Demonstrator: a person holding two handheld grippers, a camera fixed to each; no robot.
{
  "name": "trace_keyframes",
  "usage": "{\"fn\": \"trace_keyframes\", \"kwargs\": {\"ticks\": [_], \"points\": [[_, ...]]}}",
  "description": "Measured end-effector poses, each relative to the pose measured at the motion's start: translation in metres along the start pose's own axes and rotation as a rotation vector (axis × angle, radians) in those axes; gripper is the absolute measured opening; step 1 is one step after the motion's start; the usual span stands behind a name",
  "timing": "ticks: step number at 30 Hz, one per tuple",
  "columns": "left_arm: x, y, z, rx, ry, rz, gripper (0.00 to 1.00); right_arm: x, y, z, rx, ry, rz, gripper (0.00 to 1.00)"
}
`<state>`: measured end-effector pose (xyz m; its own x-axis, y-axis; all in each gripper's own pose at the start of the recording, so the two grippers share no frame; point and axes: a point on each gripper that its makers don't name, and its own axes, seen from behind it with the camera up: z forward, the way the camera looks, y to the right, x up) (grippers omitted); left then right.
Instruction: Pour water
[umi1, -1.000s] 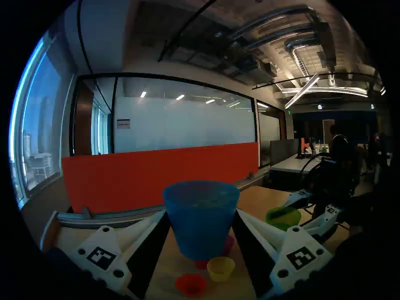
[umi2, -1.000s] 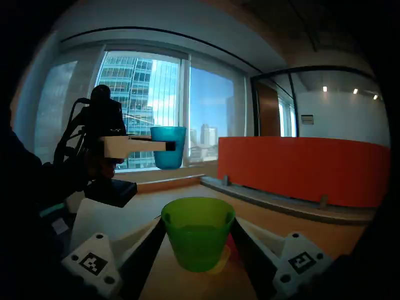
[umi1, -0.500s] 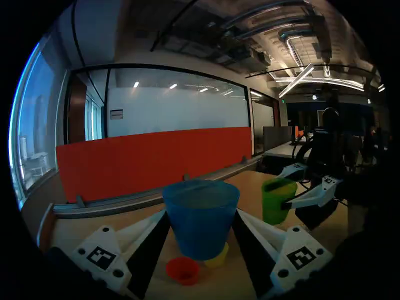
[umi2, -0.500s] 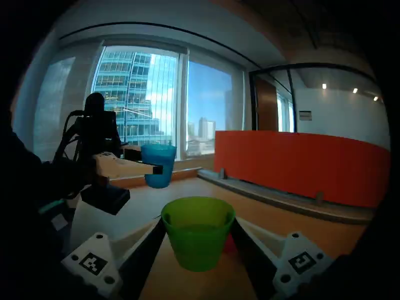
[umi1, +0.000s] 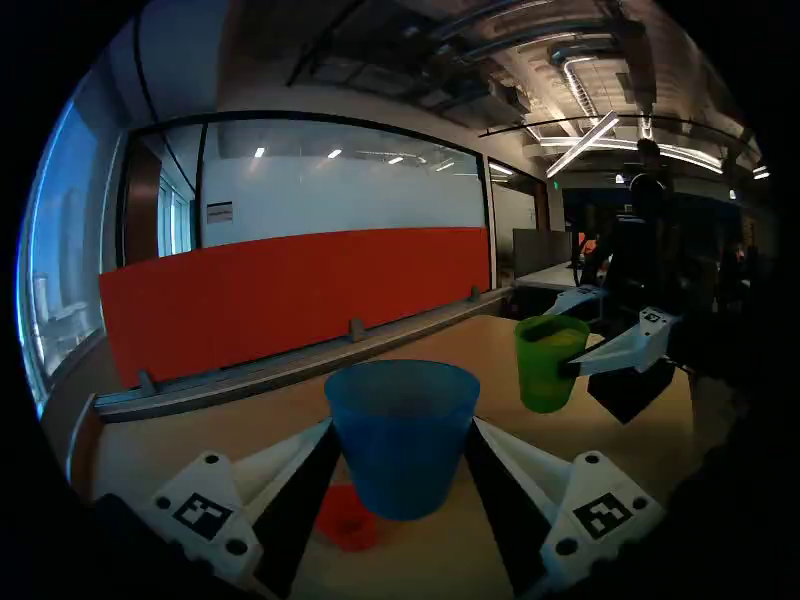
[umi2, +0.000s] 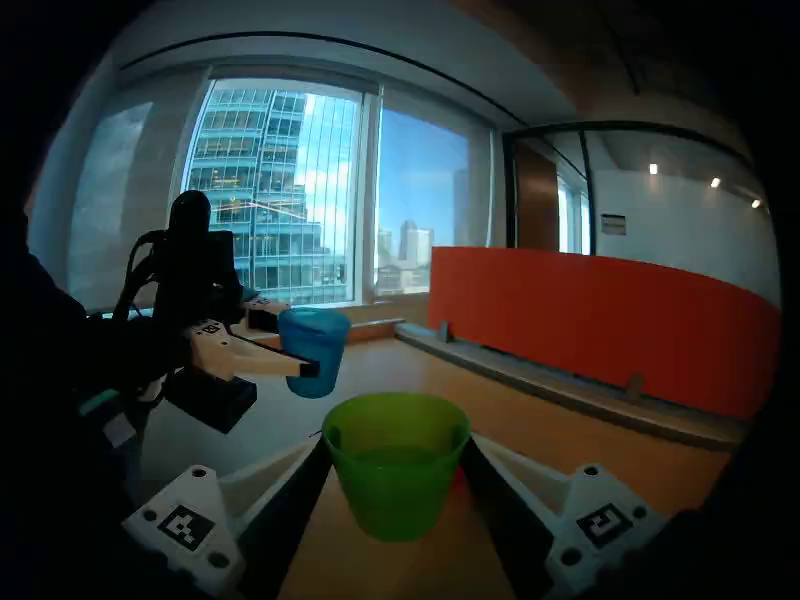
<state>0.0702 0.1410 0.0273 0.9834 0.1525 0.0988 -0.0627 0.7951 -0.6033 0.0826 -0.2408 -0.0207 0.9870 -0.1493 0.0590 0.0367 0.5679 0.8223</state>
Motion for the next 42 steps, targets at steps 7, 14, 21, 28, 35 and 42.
{"fn": "trace_keyframes", "kwargs": {"ticks": [7,14,21,28,35,42], "points": [[-0.019,0.007,0.003,-0.022,-0.041,0.012,0.82,-0.010,0.000,-0.001,0.011,-0.029,0.007,0.89],[-0.036,0.014,0.006,-0.051,-0.091,0.028,0.82,-0.020,-0.001,-0.003,0.029,-0.061,0.017,0.89],[-0.053,0.020,0.008,-0.080,-0.151,0.047,0.82,-0.035,-0.002,-0.005,0.048,-0.113,0.006,0.90],[-0.073,0.026,0.008,-0.104,-0.217,0.073,0.82,-0.049,-0.004,-0.005,0.065,-0.155,0.002,0.89],[-0.089,0.030,0.009,-0.123,-0.266,0.101,0.82,-0.064,-0.003,-0.005,0.075,-0.210,-0.002,0.89],[-0.108,0.036,0.011,-0.148,-0.315,0.113,0.82,-0.081,-0.003,-0.004,0.088,-0.269,-0.008,0.89]]}}
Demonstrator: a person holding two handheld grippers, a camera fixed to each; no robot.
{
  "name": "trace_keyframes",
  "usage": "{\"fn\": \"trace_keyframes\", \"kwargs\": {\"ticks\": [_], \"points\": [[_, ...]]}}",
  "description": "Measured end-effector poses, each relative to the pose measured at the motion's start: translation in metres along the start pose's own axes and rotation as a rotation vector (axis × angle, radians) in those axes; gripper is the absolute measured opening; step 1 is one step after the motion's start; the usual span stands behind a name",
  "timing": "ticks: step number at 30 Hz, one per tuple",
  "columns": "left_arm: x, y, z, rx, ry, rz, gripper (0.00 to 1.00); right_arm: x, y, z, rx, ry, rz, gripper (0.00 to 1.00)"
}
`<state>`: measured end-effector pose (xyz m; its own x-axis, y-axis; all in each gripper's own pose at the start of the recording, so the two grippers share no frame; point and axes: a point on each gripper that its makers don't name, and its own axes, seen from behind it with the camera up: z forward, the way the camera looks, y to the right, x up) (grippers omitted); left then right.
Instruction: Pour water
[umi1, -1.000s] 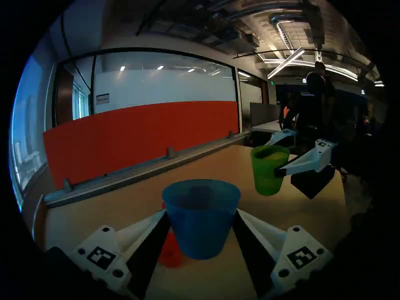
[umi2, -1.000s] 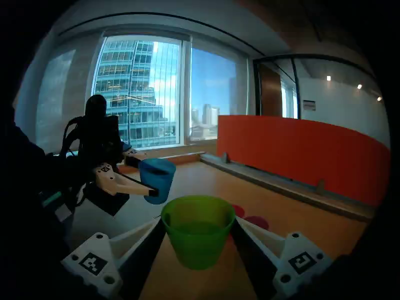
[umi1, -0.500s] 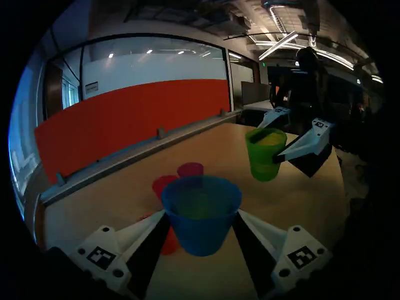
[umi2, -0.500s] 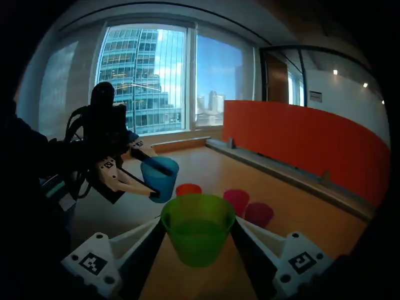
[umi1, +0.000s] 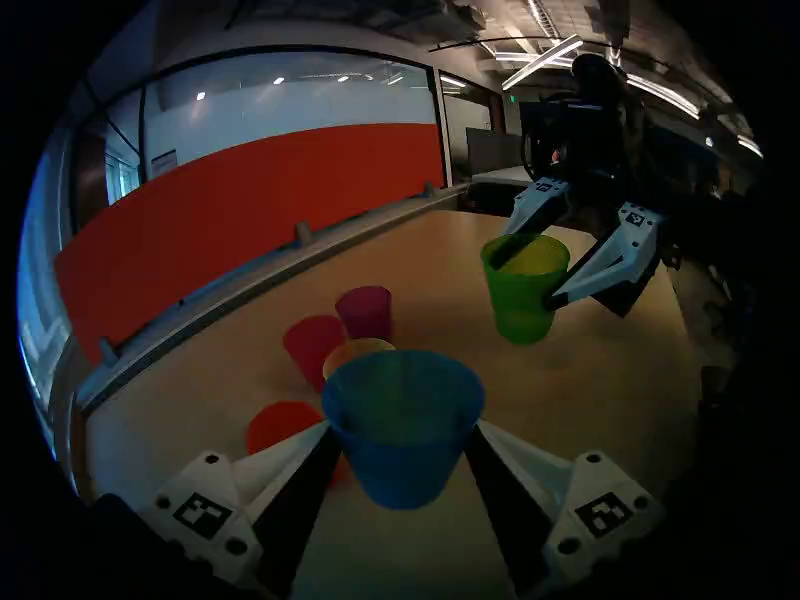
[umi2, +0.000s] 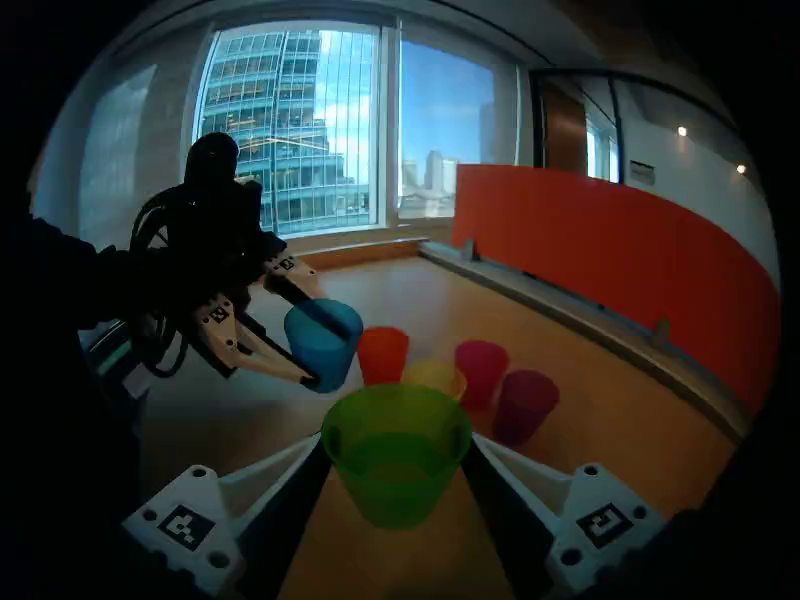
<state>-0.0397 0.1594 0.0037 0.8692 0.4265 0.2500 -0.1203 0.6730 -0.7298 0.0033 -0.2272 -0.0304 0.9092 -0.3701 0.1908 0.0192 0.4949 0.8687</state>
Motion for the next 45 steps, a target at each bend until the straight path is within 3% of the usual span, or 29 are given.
{"fn": "trace_keyframes", "kwargs": {"ticks": [20,30,45], "points": [[-0.043,0.014,0.027,-0.086,-0.141,0.045,0.82,-0.045,0.002,0.016,0.015,-0.145,-0.013,0.89],[-0.051,0.018,0.039,-0.112,-0.151,0.039,0.82,-0.059,0.002,0.022,0.022,-0.177,-0.023,0.90],[-0.060,0.023,0.044,-0.128,-0.164,0.030,0.82,-0.076,0.002,0.027,0.018,-0.204,-0.017,0.89]]}}
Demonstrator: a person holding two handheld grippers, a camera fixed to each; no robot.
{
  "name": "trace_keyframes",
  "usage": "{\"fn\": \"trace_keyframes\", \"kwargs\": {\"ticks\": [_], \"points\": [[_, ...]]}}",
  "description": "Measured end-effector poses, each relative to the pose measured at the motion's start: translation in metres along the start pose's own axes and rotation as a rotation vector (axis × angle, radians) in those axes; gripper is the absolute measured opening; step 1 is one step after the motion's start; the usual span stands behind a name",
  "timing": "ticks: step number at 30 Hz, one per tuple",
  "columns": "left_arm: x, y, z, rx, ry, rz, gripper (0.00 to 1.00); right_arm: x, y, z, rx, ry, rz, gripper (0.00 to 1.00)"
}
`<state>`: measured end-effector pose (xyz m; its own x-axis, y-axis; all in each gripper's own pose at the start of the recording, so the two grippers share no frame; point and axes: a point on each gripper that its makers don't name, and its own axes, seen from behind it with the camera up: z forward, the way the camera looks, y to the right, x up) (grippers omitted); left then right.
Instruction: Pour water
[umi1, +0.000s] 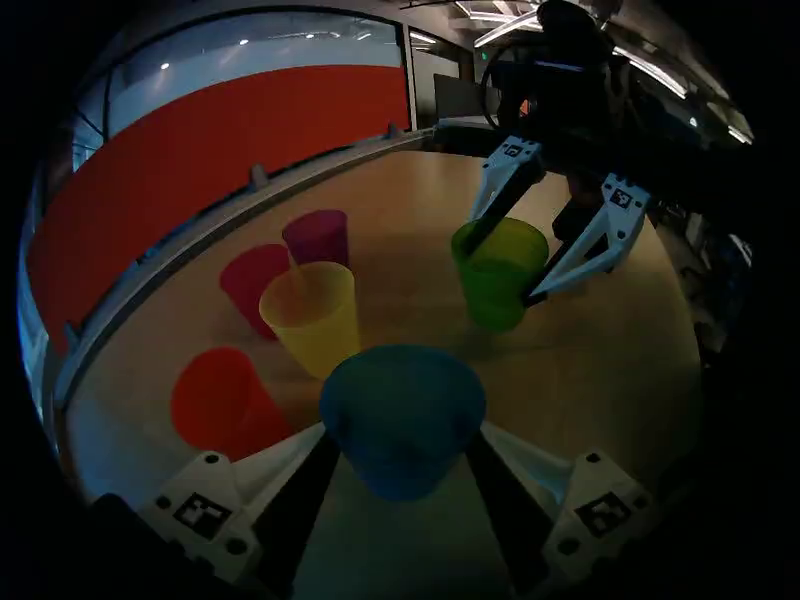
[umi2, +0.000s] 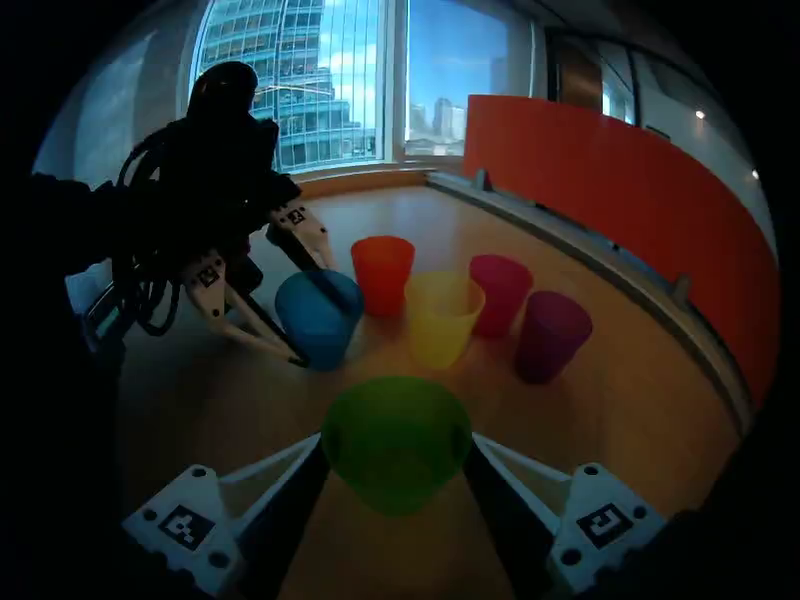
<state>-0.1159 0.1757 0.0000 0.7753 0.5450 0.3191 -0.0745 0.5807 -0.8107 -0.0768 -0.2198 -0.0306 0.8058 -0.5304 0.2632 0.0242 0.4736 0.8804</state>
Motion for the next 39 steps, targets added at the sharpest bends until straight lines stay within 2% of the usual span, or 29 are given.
{"fn": "trace_keyframes", "kwargs": {"ticks": [23,39], "points": [[-0.013,0.000,-0.003,0.003,-0.016,-0.028,0.82,-0.012,-0.004,0.004,-0.015,-0.011,0.000,0.90],[-0.024,0.001,0.000,0.001,-0.062,-0.022,0.82,-0.021,-0.003,-0.001,-0.031,-0.011,0.015,0.91]]}}
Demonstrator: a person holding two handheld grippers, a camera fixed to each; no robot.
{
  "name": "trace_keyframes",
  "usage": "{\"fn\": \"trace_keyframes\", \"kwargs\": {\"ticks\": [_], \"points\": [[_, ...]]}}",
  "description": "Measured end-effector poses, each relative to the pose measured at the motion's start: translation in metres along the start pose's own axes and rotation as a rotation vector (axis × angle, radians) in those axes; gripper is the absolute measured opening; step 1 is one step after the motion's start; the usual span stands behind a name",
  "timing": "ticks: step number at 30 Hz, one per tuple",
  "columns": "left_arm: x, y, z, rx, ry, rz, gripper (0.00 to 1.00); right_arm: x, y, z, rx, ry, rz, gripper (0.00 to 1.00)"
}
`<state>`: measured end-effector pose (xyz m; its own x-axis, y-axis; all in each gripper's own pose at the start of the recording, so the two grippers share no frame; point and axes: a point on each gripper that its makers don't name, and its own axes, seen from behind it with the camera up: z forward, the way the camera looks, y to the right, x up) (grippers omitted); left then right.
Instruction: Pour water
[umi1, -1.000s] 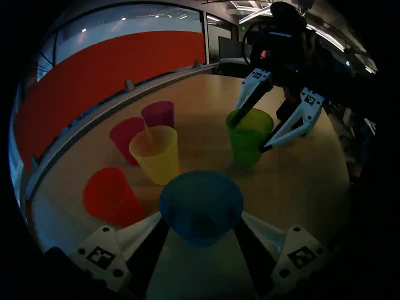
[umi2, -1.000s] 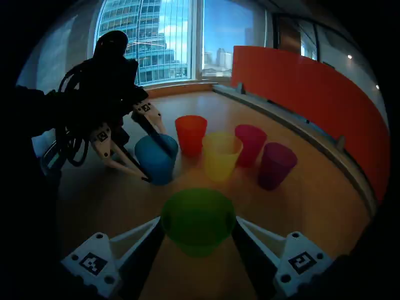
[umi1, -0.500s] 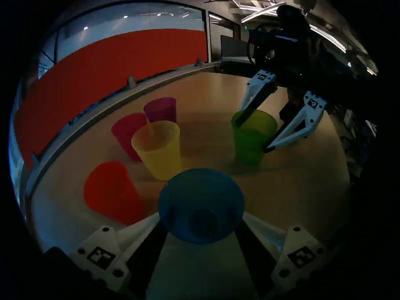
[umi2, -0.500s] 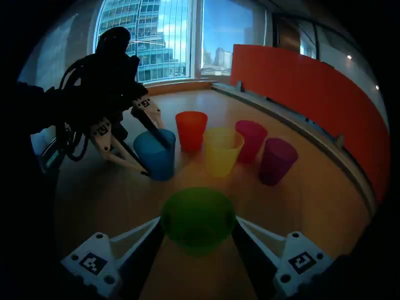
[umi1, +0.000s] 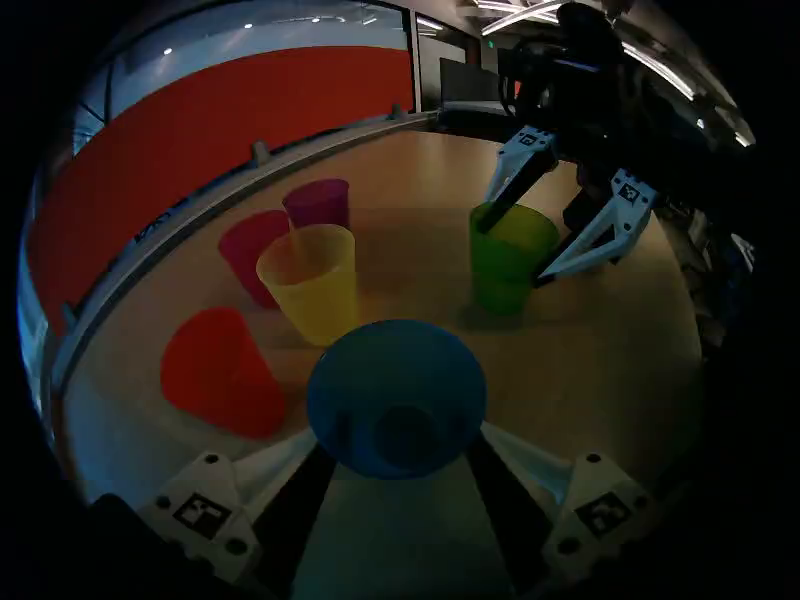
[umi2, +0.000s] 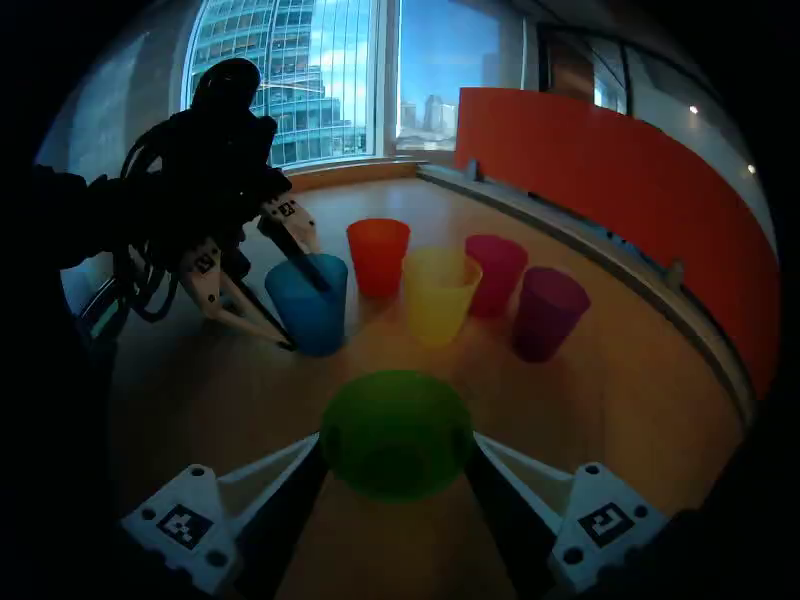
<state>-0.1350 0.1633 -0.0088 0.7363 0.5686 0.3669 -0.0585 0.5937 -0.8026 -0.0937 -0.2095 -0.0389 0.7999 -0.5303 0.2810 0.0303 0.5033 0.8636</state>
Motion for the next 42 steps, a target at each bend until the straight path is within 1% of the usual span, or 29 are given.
{"fn": "trace_keyframes", "kwargs": {"ticks": [2,6,9,14,18,29,32,36,38,42], "points": [[-0.001,0.000,0.000,0.001,-0.004,0.001,0.82,-0.001,0.000,0.000,-0.004,-0.002,-0.001,0.93],[-0.004,-0.002,-0.002,0.007,-0.012,-0.003,0.82,-0.002,-0.001,0.000,-0.004,-0.002,0.004,1.00],[-0.005,-0.005,-0.006,0.014,-0.015,-0.005,0.82,-0.003,-0.002,-0.002,-0.004,-0.003,0.009,1.00],[-0.009,-0.008,-0.015,0.031,-0.019,-0.001,0.82,-0.008,0.002,-0.009,-0.028,-0.005,0.014,1.00],[-0.013,-0.012,-0.024,0.053,-0.023,-0.003,0.82,-0.014,0.003,-0.019,-0.046,-0.004,0.023,1.00],[-0.024,-0.007,-0.055,0.093,-0.016,-0.024,0.82,-0.026,0.008,-0.054,-0.115,0.021,0.061,1.00],[-0.024,-0.007,-0.064,0.104,-0.008,-0.037,0.82,-0.028,0.009,-0.063,-0.133,0.031,0.069,1.00],[-0.023,-0.008,-0.075,0.119,0.008,-0.063,0.82,-0.025,0.009,-0.070,-0.149,0.052,0.079,1.00],[-0.023,-0.010,-0.080,0.130,0.016,-0.077,0.82,-0.022,0.008,-0.073,-0.157,0.064,0.082,1.00],[-0.022,-0.017,-0.093,0.171,0.040,-0.106,0.82,-0.016,0.010,-0.079,-0.184,0.096,0.087,1.00]]}}
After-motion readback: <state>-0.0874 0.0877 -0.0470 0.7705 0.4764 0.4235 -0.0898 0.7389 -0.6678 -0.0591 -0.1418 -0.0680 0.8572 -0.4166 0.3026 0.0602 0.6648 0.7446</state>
